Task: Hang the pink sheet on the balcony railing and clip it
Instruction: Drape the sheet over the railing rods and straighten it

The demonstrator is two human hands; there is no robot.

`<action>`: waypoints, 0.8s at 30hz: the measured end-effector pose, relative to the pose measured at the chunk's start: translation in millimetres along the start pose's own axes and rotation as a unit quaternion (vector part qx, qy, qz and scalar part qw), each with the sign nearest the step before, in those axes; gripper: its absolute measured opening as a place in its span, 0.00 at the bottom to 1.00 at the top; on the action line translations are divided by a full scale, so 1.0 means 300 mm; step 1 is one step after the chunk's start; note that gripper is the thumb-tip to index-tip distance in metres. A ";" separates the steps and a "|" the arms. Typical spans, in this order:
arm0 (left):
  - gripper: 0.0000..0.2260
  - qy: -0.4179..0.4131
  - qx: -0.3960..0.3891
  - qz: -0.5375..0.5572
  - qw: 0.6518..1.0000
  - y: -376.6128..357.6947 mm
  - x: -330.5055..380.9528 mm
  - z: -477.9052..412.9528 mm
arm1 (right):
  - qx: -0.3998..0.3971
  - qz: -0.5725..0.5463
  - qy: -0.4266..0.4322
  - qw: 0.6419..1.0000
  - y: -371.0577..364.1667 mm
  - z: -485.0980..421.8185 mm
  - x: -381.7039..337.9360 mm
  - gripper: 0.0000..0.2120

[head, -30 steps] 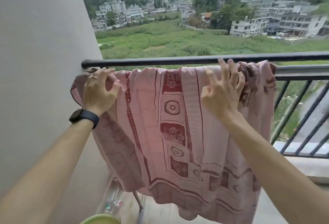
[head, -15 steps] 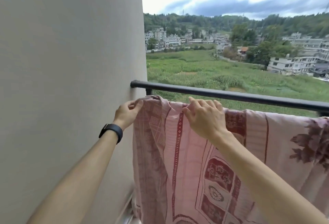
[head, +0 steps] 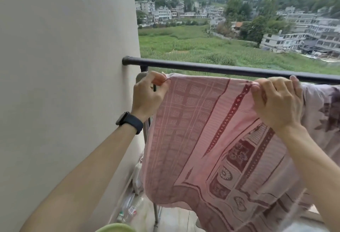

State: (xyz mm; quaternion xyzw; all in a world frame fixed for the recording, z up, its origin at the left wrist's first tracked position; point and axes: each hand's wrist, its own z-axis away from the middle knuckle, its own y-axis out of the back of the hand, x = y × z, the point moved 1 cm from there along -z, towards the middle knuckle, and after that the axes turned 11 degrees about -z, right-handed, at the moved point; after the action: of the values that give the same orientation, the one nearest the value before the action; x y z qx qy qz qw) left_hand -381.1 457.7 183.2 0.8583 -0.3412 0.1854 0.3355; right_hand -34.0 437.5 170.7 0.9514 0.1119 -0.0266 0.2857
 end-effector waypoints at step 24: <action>0.14 0.276 0.121 0.051 0.952 0.013 -0.187 0.181 | 0.096 -0.010 -0.092 0.991 -0.020 0.198 0.082 0.34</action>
State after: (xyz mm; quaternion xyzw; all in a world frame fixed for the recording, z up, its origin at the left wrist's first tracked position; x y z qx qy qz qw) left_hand -418.2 443.2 116.0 0.7890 -0.2537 0.4721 0.3006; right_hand -10.6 414.7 115.2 0.9666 0.0914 -0.1278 0.2024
